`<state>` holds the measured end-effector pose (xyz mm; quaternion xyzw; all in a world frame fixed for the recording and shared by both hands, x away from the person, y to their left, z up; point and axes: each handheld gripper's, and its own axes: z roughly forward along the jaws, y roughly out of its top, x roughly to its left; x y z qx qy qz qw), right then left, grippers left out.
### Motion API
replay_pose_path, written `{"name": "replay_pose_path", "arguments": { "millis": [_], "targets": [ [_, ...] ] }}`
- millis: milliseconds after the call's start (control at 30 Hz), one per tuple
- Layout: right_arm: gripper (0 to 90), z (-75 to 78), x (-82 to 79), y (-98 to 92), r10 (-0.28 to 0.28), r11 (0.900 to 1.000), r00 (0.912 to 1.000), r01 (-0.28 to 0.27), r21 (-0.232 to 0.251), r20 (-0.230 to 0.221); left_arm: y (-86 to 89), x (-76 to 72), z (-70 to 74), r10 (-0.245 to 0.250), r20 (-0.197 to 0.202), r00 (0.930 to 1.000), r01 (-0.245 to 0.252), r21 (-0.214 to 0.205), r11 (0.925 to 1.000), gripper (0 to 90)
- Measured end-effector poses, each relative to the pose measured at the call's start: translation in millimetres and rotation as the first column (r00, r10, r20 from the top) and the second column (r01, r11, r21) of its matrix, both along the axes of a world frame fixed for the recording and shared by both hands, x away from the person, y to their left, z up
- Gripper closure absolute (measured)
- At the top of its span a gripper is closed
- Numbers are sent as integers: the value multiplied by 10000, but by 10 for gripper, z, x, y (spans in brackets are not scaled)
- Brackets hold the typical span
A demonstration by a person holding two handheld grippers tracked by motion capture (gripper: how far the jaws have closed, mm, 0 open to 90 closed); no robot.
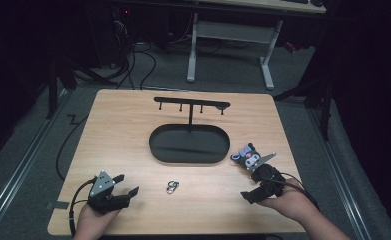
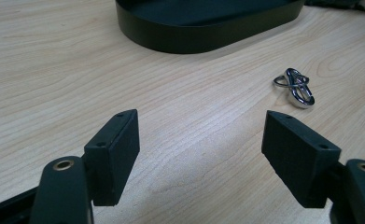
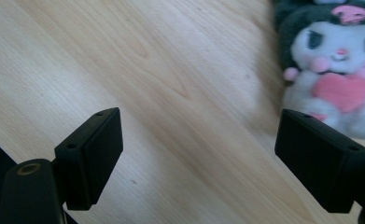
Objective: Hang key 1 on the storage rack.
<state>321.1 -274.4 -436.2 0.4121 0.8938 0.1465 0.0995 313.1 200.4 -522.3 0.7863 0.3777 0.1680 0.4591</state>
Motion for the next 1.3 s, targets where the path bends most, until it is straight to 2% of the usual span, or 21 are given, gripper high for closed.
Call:
{"name": "replay_pose_path", "arguments": {
  "millis": [67, 200, 233, 367, 500, 667, 833, 867, 1267, 1300],
  "targets": [
    [157, 39, 60, -48, -199, 9998, 9997, 199, -30, -148, -4, 2, -2, -32, -9, 10000, 33, 35, 10000, 283],
    [149, 70, 164, -126, -237, 9992, 9995, 229, -320, -229, -12, 0, -3, -93, -16, 10000, 93, 77, 9999, 283],
    [141, 70, 262, -202, -514, 9973, 9981, 495, -536, -347, -16, 0, -8, -115, -20, 9999, 115, 93, 9999, 283],
    [140, 59, 400, -288, -972, 9938, 9939, 940, -594, -525, -17, 1, -12, -140, -67, 9999, 141, 121, 9998, 283],
    [140, 32, 499, -318, -897, 9943, 9943, 860, -638, -579, -14, -5, -15, -154, -105, 9998, 156, 172, 9997, 283],
    [145, -88, 659, -307, -896, 9915, 9930, 815, -1015, -775, -14, -14, -17, -201, -72, 9998, 203, 225, 9995, 282],
    [150, -201, 753, -325, -1108, 9891, 9889, 1000, -1085, -989, -11, -15, -19, -182, -95, 9998, 184, 225, 9996, 282],
    [151, -262, 794, -340, -1236, 9866, 9859, 1099, -1203, -1129, -6, -11, -19, -175, -92, 9998, 177, 205, 9996, 282],
    [168, -390, 915, -322, -1472, 9823, 9787, 1278, -1366, -1429, -10, -6, -20, -285, -115, 9995, 288, 280, 9992, 282],
    [170, -395, 916, -307, -1730, 9787, 9727, 1522, -1378, -1544, -12, -9, -21, -298, -104, 9995, 301, 285, 9991, 282]
  ]
}}
